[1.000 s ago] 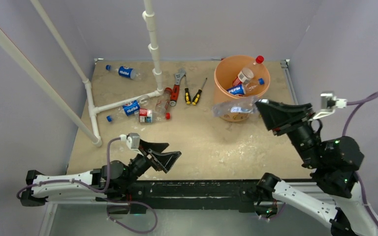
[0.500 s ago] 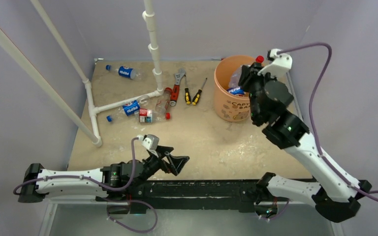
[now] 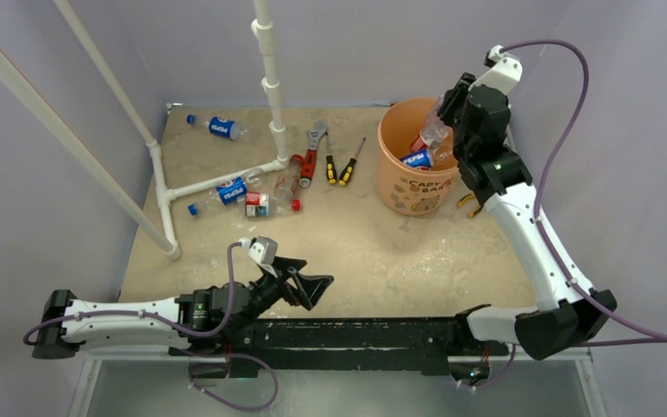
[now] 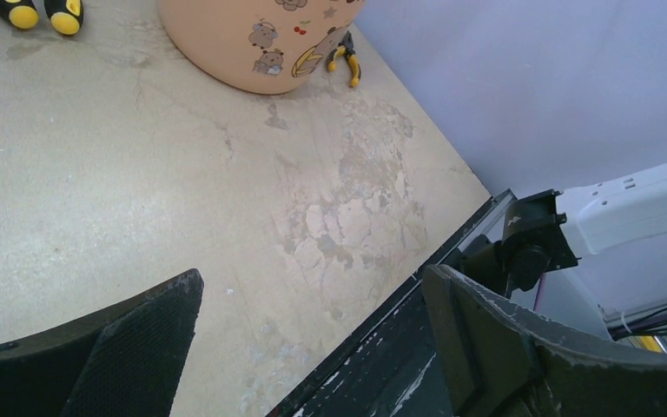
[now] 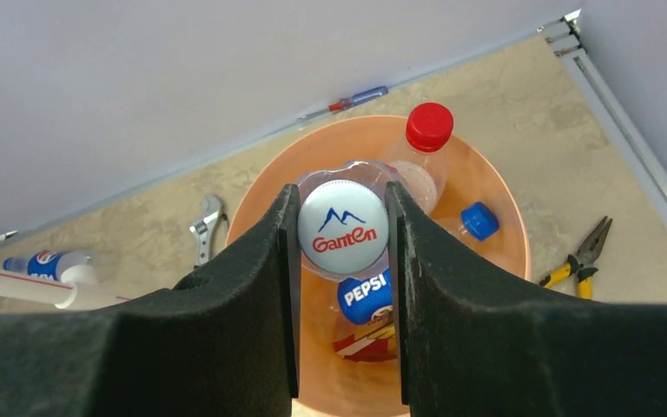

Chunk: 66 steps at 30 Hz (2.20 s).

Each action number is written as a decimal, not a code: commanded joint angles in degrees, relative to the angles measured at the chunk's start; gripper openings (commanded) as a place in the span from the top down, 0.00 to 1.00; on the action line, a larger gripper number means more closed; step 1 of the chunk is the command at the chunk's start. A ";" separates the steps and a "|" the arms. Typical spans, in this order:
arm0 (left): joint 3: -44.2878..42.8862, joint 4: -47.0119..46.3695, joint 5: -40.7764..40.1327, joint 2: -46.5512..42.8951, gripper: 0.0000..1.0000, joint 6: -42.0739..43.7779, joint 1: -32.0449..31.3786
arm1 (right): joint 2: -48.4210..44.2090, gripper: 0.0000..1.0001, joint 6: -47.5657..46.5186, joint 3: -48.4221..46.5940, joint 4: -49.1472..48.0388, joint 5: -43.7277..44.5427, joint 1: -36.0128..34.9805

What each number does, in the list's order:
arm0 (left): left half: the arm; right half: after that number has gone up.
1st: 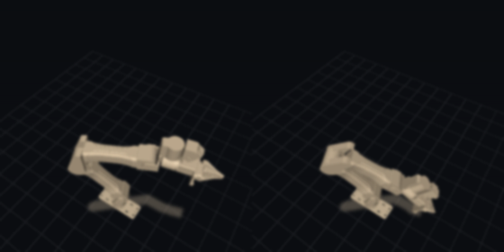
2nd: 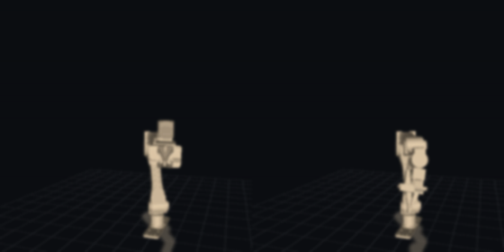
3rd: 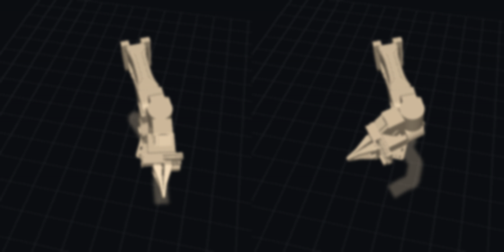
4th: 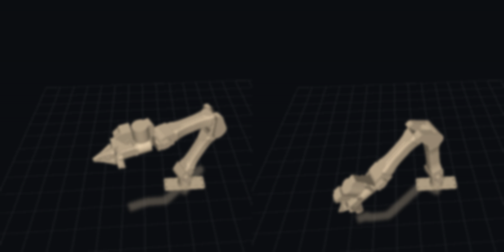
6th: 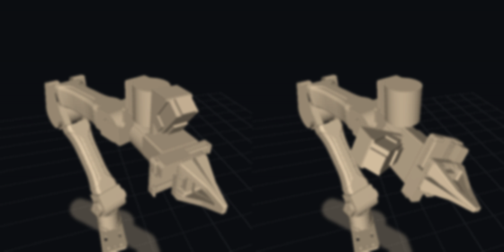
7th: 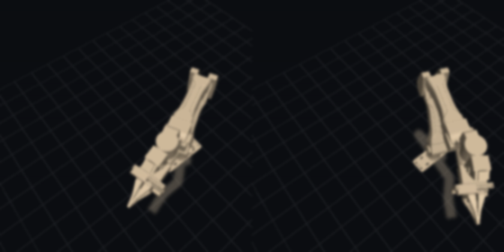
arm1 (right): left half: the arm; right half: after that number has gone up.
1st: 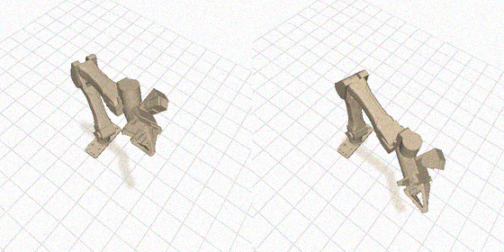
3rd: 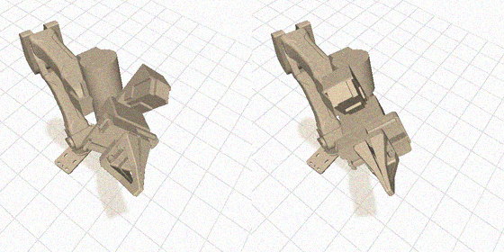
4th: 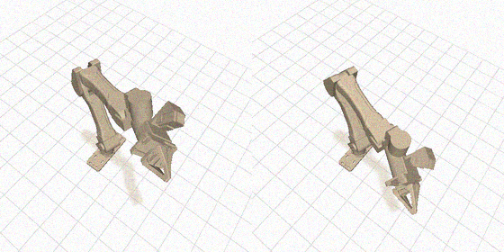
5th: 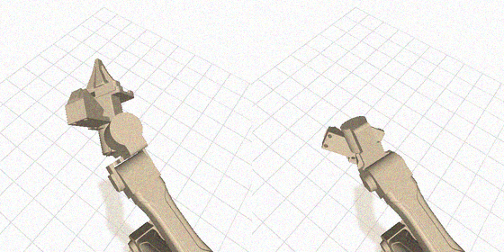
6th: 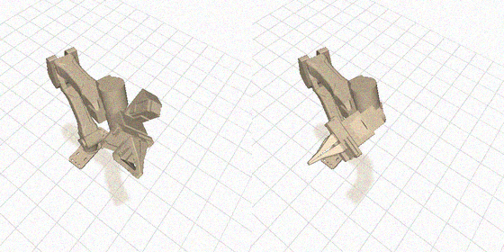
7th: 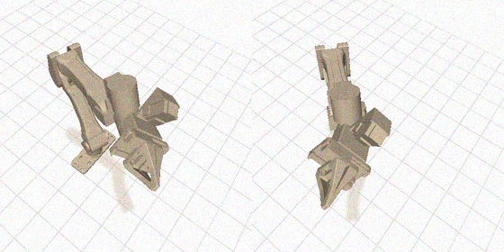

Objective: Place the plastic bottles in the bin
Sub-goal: Place the plastic bottle in the trash bin.

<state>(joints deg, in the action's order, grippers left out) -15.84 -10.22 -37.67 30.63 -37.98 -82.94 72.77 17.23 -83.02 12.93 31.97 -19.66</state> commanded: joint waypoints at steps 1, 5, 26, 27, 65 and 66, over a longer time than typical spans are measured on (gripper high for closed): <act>-0.81 -1.16 0.92 -0.73 0.02 -0.78 -0.03 | 0.87 1.00 2.81 0.82 -1.23 -4.64 2.46; -0.15 -1.73 1.17 -0.88 0.03 -1.28 -0.03 | 1.22 1.00 4.35 2.90 -2.01 -7.17 4.19; -1.14 -1.63 1.42 0.95 0.03 -1.73 -0.03 | 4.34 1.00 8.71 12.91 -3.71 -19.33 5.51; -1.15 -1.77 1.42 1.08 0.03 -1.68 -0.01 | 4.51 1.00 8.84 13.11 -3.48 -19.38 5.51; -10.53 4.68 -0.89 9.84 0.04 -1.19 -0.03 | 3.63 0.14 9.51 2.21 5.43 -19.50 5.51; -11.07 5.25 -1.24 10.00 0.03 -1.14 -0.03 | 3.33 0.11 9.49 0.79 5.86 -19.43 5.51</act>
<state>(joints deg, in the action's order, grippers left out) -23.27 -6.13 -37.45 40.01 -39.66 -82.94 78.02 27.77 -74.32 16.80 12.43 -14.22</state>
